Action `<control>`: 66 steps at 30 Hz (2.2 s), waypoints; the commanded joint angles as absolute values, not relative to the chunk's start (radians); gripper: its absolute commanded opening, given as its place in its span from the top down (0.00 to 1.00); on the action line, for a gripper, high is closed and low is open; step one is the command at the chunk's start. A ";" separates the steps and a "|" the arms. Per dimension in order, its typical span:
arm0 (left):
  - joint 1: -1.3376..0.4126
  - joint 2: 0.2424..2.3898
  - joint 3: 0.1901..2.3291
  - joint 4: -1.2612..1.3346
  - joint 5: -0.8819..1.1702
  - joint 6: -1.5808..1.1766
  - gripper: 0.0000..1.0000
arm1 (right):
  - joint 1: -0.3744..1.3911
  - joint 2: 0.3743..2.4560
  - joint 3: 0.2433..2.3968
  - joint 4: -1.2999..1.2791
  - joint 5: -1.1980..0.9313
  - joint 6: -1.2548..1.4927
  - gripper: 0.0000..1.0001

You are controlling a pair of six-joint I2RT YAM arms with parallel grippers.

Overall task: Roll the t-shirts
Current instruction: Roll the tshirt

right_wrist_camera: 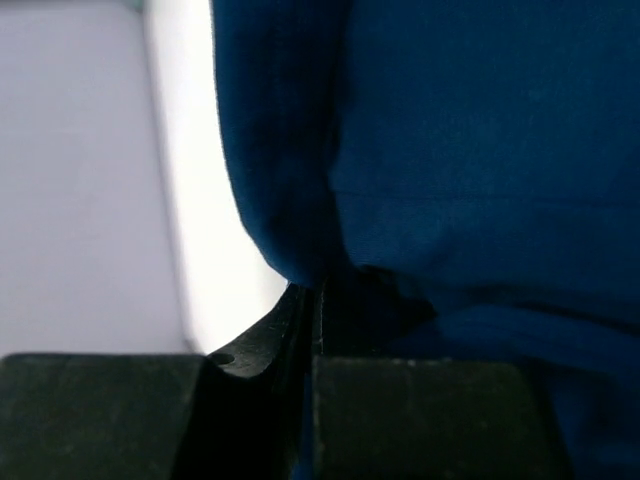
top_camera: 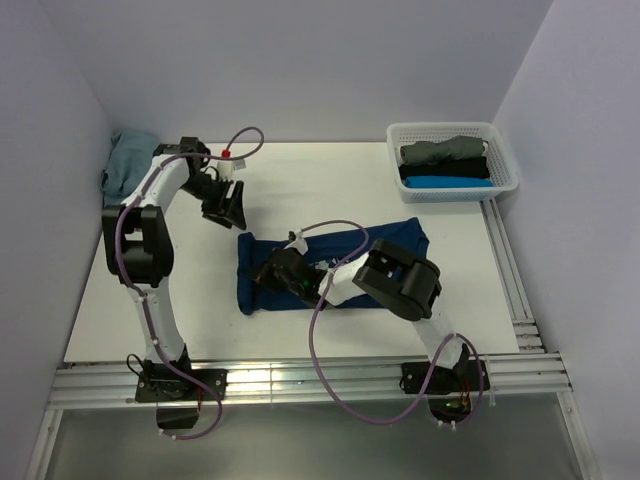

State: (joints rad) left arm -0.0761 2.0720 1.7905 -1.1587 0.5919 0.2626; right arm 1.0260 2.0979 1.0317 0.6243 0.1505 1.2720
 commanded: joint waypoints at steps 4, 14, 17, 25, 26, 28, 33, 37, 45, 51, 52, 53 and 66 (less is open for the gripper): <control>-0.057 2.008 1.593 -1.132 0.730 0.391 0.34 | 0.980 2.125 0.956 0.942 0.060 1.419 1.00; -0.058 2.062 1.473 -0.965 0.724 0.298 0.35 | 0.980 2.129 0.930 0.945 0.060 1.443 1.00; -0.072 2.080 1.460 -0.922 0.690 0.258 0.40 | 0.986 2.118 0.939 0.891 0.071 1.430 1.00; -0.124 2.086 1.465 -0.876 0.552 0.179 0.73 | 1.014 2.037 0.983 0.584 0.167 1.361 0.83; -0.126 2.080 1.465 -0.877 0.529 0.179 0.79 | 1.017 2.013 0.994 0.543 0.182 1.338 0.79; -0.135 2.071 1.463 -0.879 0.499 0.176 0.86 | 1.032 1.993 1.029 0.410 0.212 1.313 0.66; -0.152 2.054 1.468 -0.893 0.434 0.186 0.93 | 1.078 1.925 1.132 0.158 0.342 1.249 0.56; -0.164 2.054 1.471 -0.903 0.397 0.193 0.93 | 1.123 1.887 1.175 0.008 0.423 1.226 0.56; -0.184 2.049 1.485 -0.919 0.377 0.187 0.94 | 1.184 1.957 1.454 -0.293 0.574 1.120 0.66; -0.192 2.059 1.499 -0.930 0.368 0.186 0.94 | 1.201 2.042 1.561 -0.371 0.569 1.097 0.67; -0.193 2.062 1.500 -0.930 0.368 0.186 0.94 | 1.203 2.046 1.560 -0.377 0.566 1.100 0.67; -0.195 2.065 1.503 -0.930 0.368 0.186 0.94 | 1.206 2.052 1.556 -0.373 0.557 1.100 0.67; -0.206 2.072 1.514 -0.936 0.365 0.183 0.93 | 1.272 2.121 1.519 -0.423 0.531 1.166 0.59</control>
